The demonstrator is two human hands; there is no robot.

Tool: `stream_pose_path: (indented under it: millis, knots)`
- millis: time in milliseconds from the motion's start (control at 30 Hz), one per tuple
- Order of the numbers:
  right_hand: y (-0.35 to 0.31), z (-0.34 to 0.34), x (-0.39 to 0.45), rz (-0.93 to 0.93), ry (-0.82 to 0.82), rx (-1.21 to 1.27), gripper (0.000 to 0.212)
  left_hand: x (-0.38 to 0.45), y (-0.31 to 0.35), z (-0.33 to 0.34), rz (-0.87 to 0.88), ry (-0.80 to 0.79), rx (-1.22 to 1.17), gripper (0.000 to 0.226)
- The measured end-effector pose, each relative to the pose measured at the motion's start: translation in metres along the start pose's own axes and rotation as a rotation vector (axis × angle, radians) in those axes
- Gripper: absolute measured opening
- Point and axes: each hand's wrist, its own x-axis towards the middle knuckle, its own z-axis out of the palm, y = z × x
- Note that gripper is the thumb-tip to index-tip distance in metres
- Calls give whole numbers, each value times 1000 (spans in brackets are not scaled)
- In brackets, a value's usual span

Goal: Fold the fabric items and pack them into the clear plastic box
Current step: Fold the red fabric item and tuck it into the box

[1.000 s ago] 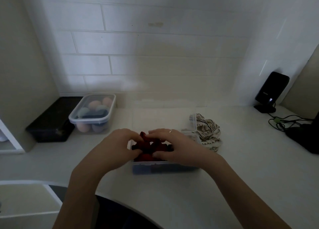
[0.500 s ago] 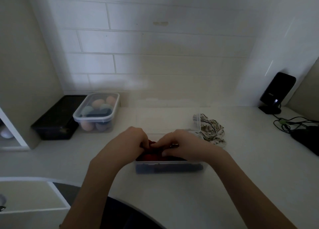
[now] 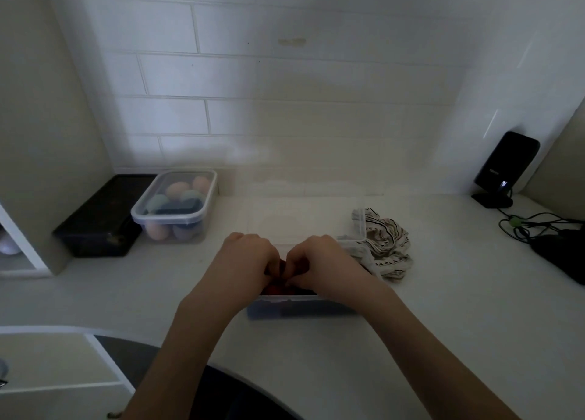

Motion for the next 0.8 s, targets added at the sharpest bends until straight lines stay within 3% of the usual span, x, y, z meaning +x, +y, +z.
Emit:
stream_pose_path:
  millis: [133, 300, 400, 500, 667, 800]
  knots:
    - [0, -7, -3, 24, -46, 71, 14, -2, -2, 5, 44, 62, -27, 19]
    - [0, -11, -6, 44, -94, 110, 21, 2, 2, -2, 28, -120, -101, 21]
    - [-1, -5, -6, 17, -43, 123, 34, -2, 0, 1, 56, 52, -215, 15]
    - [-1, -4, -5, 36, -34, 140, 39, -9, -6, 1, 33, 36, -296, 20]
    - [-2, 0, 0, 76, 10, 48, 23, -7, -6, -6, 64, -110, -237, 26]
    - [-2, -3, -3, 107, -3, 73, 18, -1, 1, -4, 4, -84, -157, 15]
